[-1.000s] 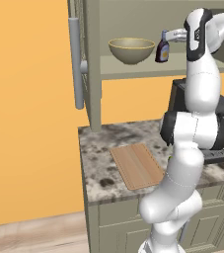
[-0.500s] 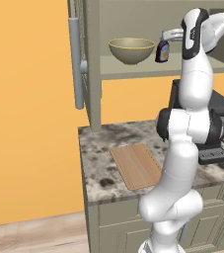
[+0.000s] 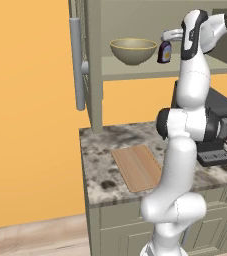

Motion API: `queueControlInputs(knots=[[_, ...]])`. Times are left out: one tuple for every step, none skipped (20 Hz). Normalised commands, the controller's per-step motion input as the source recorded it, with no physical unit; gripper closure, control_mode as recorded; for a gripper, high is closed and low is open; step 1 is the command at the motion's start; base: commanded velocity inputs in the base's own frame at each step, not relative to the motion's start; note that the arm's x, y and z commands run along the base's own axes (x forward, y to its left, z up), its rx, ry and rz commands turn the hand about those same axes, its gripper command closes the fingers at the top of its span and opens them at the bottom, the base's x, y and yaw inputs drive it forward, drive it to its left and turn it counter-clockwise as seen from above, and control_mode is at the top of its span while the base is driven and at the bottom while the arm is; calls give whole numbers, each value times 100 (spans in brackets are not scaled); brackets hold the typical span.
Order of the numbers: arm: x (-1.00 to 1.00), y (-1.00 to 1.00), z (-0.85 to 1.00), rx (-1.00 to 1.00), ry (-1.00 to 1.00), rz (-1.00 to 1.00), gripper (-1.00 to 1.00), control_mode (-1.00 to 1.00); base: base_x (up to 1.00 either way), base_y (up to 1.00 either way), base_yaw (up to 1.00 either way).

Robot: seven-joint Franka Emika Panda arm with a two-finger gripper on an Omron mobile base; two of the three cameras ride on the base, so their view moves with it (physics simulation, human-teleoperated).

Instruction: Open the cabinet. Place the bowl and condiment on the counter. Then place the lime and garlic on the cutting board.

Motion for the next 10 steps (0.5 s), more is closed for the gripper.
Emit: queueControlInputs(knots=[[26, -9, 0, 0, 0, 2, -100, -100, 0, 0, 0], [28, -9, 0, 0, 0, 2, -100, -100, 0, 0, 0], [28, -8, 0, 0, 0, 2, -100, -100, 0, 0, 0], [26, -7, 0, 0, 0, 2, -100, -100, 0, 0, 0], [27, -6, 0, 0, 0, 2, -100, -100, 0, 0, 0], [25, -1, 0, 0, 0, 2, -100, -100, 0, 0, 0], [26, -4, 0, 0, 0, 2, -100, -100, 0, 0, 0], [24, -1, 0, 0, 0, 2, -100, -100, 0, 0, 0], [24, -1, 0, 0, 0, 2, -100, -100, 0, 0, 0], [24, -1, 0, 0, 0, 2, -100, -100, 0, 0, 0]])
